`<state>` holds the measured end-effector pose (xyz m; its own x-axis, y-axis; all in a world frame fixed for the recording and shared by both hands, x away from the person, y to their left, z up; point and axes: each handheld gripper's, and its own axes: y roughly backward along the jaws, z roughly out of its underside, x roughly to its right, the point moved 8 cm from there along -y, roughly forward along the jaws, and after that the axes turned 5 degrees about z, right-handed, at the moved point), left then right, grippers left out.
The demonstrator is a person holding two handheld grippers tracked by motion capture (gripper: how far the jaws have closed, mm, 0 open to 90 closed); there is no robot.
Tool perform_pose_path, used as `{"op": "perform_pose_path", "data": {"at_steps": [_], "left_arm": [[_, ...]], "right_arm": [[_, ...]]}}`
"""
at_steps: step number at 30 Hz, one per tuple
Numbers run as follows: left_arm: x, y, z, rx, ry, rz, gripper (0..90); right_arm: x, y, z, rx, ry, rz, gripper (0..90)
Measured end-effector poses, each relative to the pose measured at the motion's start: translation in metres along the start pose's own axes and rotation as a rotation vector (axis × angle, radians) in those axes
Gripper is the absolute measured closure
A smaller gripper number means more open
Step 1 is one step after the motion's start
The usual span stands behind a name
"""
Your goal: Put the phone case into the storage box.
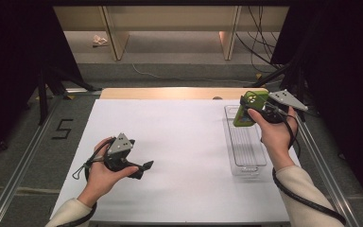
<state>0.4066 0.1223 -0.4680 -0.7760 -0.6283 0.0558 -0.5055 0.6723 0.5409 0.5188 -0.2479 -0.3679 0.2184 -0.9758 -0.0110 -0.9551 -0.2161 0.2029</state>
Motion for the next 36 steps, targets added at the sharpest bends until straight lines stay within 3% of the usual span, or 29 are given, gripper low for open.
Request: {"op": "perform_pose_path", "data": {"at_steps": [36], "left_arm": [[-0.001,0.001,-0.001,0.006,0.004,-0.001,0.0]], "right_arm": [[0.007,-0.016,0.004,-0.018,0.014,0.024,16.6]]}}
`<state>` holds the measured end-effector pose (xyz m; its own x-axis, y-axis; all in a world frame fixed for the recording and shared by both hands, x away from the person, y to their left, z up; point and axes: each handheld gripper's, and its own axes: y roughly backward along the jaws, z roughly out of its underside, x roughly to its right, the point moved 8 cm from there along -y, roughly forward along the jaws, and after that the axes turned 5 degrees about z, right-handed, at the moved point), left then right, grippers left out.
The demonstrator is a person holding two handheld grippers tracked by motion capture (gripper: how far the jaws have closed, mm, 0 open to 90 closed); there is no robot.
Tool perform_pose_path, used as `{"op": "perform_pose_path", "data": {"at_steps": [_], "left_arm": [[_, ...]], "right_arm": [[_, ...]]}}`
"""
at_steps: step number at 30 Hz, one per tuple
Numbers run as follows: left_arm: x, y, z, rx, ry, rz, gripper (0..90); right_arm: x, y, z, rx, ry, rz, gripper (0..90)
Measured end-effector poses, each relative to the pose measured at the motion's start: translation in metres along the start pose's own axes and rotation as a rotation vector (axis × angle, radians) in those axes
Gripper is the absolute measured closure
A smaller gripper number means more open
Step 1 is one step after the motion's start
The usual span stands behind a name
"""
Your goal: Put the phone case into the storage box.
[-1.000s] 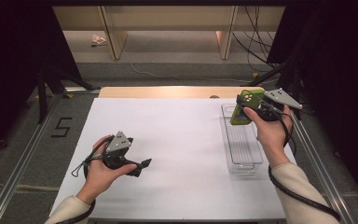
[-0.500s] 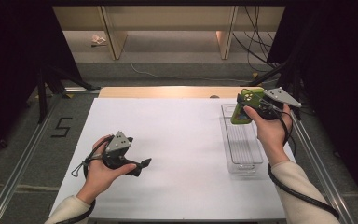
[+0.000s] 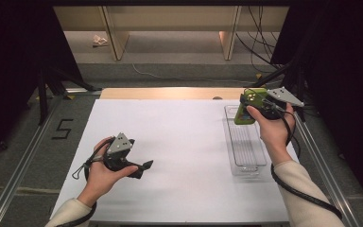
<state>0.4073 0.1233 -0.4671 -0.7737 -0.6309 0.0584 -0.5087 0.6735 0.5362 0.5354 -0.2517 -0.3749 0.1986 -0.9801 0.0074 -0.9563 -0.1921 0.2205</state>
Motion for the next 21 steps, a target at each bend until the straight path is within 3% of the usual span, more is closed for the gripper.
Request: {"op": "perform_pose_path", "data": {"at_steps": [21], "left_arm": [[-0.0011,0.0005,0.0000,0.000,-0.002,-0.005,0.0]], "right_arm": [[0.0017,-0.0084,-0.0011,0.000,0.003,0.007,16.6]]}}
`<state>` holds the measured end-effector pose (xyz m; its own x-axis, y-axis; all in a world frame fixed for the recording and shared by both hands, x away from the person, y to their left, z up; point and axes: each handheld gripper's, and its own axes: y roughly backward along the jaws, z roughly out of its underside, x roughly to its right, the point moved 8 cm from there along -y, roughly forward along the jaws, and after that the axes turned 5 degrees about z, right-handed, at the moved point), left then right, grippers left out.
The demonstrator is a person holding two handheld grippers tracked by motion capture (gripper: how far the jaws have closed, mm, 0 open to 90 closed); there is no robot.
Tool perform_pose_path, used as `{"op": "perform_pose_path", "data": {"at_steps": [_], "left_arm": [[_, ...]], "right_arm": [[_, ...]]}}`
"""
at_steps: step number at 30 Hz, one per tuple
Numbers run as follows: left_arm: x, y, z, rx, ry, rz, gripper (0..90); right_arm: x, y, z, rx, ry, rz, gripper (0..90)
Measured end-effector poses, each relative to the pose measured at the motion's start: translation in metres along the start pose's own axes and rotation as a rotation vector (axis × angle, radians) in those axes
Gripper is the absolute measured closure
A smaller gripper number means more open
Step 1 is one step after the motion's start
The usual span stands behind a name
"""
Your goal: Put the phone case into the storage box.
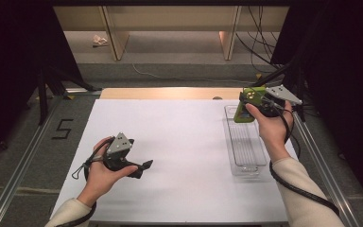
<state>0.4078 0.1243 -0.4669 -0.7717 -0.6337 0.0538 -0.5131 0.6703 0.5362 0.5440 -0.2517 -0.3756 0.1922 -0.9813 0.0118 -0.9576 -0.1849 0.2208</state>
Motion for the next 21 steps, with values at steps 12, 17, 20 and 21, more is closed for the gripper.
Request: {"op": "perform_pose_path", "data": {"at_steps": [12,17,20,21], "left_arm": [[0.0000,0.0000,-0.0002,0.002,0.002,-0.001,0.0],[-0.0004,0.0001,0.0000,-0.001,0.001,-0.001,0.0],[-0.0005,0.0002,-0.0001,0.001,0.001,-0.002,0.0],[-0.0006,0.0002,-0.0001,0.002,0.000,-0.002,0.0]], "right_arm": [[0.0016,-0.0046,0.0004,-0.003,0.000,0.005,16.6],[0.0013,-0.0071,0.0014,-0.006,-0.001,0.004,16.6],[0.0019,-0.0084,0.0016,-0.007,-0.001,0.006,16.6],[0.0021,-0.0088,0.0017,-0.007,-0.001,0.006,16.6]]}}
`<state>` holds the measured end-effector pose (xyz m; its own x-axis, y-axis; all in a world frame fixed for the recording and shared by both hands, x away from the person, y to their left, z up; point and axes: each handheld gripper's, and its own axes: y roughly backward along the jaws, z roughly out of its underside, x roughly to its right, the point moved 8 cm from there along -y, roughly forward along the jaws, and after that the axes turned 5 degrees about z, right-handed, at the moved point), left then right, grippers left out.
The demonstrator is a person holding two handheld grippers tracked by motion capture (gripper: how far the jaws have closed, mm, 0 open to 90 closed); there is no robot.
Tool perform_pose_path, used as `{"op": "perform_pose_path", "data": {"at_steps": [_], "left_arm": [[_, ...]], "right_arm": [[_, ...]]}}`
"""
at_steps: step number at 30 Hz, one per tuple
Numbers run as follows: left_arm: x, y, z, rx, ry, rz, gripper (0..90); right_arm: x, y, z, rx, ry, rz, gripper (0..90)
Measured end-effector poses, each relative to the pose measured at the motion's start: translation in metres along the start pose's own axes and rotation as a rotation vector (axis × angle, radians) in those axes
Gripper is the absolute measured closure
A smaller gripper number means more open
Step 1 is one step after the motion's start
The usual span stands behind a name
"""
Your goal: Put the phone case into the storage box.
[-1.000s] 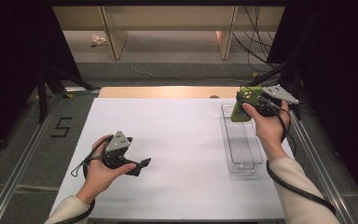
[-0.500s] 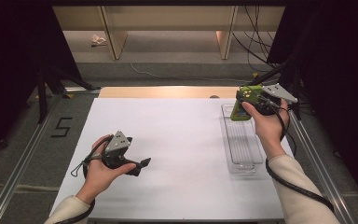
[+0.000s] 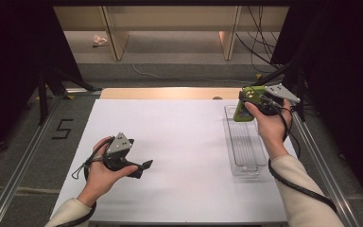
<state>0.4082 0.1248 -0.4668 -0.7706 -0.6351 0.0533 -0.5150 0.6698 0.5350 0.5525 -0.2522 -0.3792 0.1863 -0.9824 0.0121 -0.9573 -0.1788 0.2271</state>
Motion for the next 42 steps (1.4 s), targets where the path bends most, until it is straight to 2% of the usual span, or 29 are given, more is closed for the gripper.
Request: {"op": "perform_pose_path", "data": {"at_steps": [24,42], "left_arm": [[0.000,0.000,0.000,0.002,-0.001,-0.001,0.0],[-0.001,-0.001,0.001,-0.003,0.000,0.002,0.0]], "right_arm": [[0.003,-0.008,0.002,-0.011,-0.001,0.009,16.6],[-0.002,-0.018,0.003,-0.020,0.006,0.005,16.6]]}}
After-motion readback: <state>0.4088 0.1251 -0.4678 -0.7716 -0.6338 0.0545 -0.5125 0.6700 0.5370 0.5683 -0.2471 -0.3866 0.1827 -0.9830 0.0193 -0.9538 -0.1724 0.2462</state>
